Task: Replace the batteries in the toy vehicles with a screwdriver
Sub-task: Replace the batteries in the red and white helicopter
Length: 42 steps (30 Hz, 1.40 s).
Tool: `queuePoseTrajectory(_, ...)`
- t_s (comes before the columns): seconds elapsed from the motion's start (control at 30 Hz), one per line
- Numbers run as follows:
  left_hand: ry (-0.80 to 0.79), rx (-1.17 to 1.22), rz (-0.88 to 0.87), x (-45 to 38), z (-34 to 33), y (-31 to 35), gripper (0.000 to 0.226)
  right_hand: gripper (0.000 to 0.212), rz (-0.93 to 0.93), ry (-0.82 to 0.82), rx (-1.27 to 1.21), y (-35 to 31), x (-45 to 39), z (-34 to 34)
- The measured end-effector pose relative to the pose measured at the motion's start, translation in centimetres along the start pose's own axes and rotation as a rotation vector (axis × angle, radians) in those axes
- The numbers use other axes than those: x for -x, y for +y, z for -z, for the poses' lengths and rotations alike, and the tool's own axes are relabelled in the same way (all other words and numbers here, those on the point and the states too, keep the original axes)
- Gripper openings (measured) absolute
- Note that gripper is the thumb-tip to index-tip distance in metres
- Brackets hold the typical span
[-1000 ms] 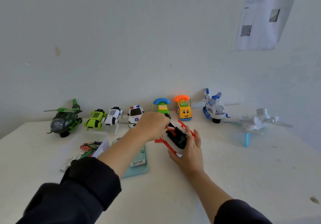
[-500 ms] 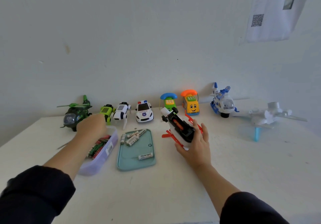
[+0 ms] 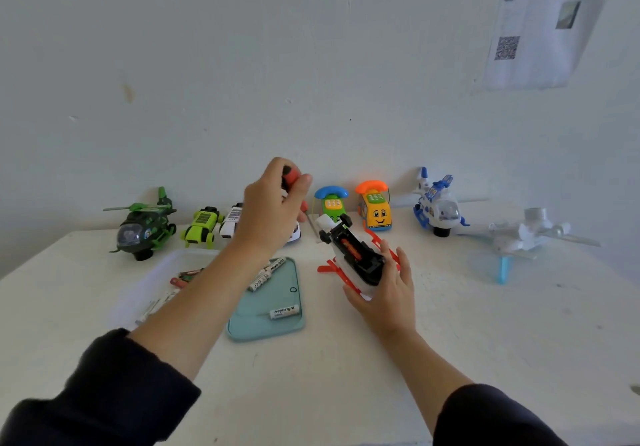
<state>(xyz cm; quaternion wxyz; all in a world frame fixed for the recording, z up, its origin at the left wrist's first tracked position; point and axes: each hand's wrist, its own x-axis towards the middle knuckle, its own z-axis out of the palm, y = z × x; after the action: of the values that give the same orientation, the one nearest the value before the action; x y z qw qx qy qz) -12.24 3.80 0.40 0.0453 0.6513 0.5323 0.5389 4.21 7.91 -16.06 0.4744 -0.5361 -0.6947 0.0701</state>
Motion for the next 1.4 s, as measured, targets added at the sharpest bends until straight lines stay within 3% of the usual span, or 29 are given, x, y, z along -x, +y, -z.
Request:
queuePoseTrajectory(0.27, 0.054, 0.152, -0.08, 1.9, -5.5, -2.6, 0.007, 0.092, 0.036, 0.05, 0.035, 0.5, 0.0, -0.6)
queuePoseTrajectory(0.43, 0.012, 0.058, -0.185, 2.2, -6.4, -3.5, 0.029, 0.094, 0.042, 0.045, 0.05, 0.9, -0.2, -0.8)
queuePoseTrajectory(0.57, -0.017, -0.055, -0.335, 2.5, -6.7, -3.6, 0.022, 0.097, 0.026, 0.035, 0.032, 1.1, -0.3, -1.0)
queuePoseTrajectory(0.7, -0.08, -0.127, -0.375, 2.4, -7.1, -3.3, 0.032, 0.096, 0.059, 0.056, 0.029, 1.3, -0.3, -1.2)
queuePoseTrajectory(0.77, -0.059, -0.102, -0.328, 1.9, -7.1, -3.4, 0.027, 0.097, 0.05, 0.047, 0.017, 1.3, -0.2, -1.1)
queuePoseTrajectory(0.87, 0.008, 0.041, -0.121, 0.7, -6.9, -4.1, 0.012, 0.097, 0.023, 0.035, -0.006, 1.1, -0.2, -0.9)
queuePoseTrajectory(0.97, 0.039, 0.107, -0.015, 0.6, -6.6, -4.4, 0.022, 0.098, 0.029, 0.028, -0.005, 1.2, -0.2, -0.9)
queuePoseTrajectory(1.07, 0.1, 0.171, 0.024, 0.8, -6.5, -4.0, 0.02, 0.098, 0.0, 0.028, -0.009, 1.2, -0.3, -0.9)
queuePoseTrajectory(1.17, 0.167, 0.33, 0.169, 0.1, -5.9, -3.6, 0.017, 0.093, -0.018, 0.058, -0.012, 1.3, -0.4, -0.9)
queuePoseTrajectory(1.27, 0.146, 0.418, 0.255, 0.0, -5.5, -3.1, 0.018, 0.094, 0.007, 0.065, 0.017, 1.2, -0.3, -1.0)
queuePoseTrajectory(1.4, 0.043, 0.416, 0.225, 1.2, -6.3, -2.8, 0.019, 0.097, -0.008, 0.039, 0.038, 1.4, -0.3, -1.2)
